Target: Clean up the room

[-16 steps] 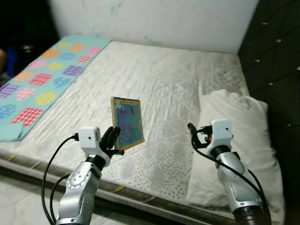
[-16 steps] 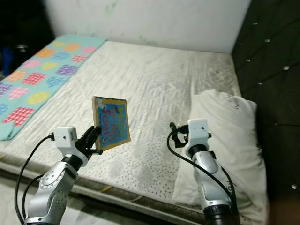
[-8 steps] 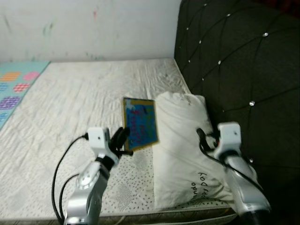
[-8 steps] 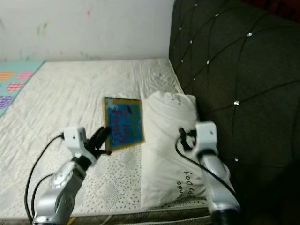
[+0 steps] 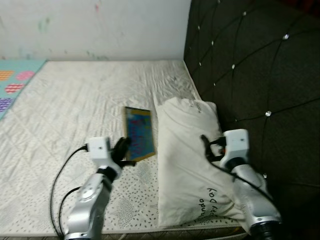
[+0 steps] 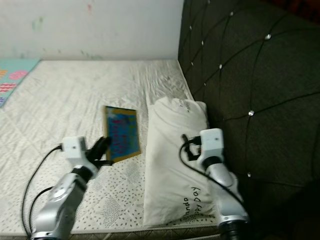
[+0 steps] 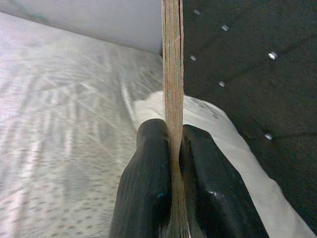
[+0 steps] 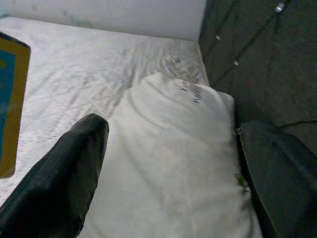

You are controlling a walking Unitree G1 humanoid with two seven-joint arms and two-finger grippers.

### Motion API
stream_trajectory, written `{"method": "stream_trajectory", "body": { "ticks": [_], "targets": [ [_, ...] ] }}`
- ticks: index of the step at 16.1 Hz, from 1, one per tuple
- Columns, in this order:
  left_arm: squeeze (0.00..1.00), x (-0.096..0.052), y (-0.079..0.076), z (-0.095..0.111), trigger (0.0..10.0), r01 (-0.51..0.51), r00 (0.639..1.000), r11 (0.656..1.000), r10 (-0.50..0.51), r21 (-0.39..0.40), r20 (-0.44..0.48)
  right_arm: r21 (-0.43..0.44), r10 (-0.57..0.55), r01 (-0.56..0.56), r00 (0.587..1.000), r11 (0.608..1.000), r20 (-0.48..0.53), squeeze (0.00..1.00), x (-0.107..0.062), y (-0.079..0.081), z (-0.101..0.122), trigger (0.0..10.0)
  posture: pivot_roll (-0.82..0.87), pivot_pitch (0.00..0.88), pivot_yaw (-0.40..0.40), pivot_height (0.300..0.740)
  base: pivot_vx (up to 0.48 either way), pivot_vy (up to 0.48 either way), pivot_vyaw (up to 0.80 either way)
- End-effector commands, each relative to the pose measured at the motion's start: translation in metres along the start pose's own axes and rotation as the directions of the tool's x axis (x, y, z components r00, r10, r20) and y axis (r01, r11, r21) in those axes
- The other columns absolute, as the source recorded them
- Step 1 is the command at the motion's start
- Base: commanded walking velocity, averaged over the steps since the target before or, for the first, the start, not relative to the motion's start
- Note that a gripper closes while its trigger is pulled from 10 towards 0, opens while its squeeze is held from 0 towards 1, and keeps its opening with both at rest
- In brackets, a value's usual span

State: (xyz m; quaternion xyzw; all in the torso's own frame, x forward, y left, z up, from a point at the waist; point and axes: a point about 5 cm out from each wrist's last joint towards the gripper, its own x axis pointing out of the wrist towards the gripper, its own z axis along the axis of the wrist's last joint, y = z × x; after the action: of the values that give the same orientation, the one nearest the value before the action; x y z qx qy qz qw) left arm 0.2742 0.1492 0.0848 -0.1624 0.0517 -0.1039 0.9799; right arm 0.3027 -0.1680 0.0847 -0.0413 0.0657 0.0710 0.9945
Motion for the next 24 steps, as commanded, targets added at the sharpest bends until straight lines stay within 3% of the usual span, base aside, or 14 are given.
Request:
{"method": "stream_trajectory", "body": {
  "ticks": [1,12,17,24],
  "targets": [
    [0.0,0.0008,-0.0001,0.0091,10.0,-0.003,0.999,1.0,0.003,0.002,0.043,-0.01,-0.013,0.013,1.0,1.0,0.009,0.0,0.0005,-0.0051,0.0035,10.0,-0.16,0.0,0.005,0.74,0.0,0.0,0.0],
    [0.0,0.0009,-0.0015,0.0096,10.0,0.005,0.999,1.0,-0.004,-0.018,0.047,-0.017,-0.006,0.006,1.0,1.0,0.008,0.0,0.0002,-0.0048,0.0035,10.0,-0.16,0.0,0.006,0.74,-0.025,0.0,0.0],
    [0.0,0.0007,-0.0014,0.0101,10.0,-0.003,0.999,1.0,0.004,-0.019,0.048,-0.02,-0.005,0.005,1.0,1.0,0.006,0.0,0.0005,-0.0049,0.0035,10.0,-0.16,0.0,0.006,0.74,0.0,-0.48,0.0],
    [0.0,0.0011,0.0005,0.0096,10.0,-0.015,0.999,0.999,0.017,-0.047,0.048,-0.022,-0.008,0.008,1.0,1.0,0.002,0.0,0.0,-0.0055,0.0022,10.0,-0.16,0.0,0.003,0.74,0.0,0.0,0.0]
  ]
}}
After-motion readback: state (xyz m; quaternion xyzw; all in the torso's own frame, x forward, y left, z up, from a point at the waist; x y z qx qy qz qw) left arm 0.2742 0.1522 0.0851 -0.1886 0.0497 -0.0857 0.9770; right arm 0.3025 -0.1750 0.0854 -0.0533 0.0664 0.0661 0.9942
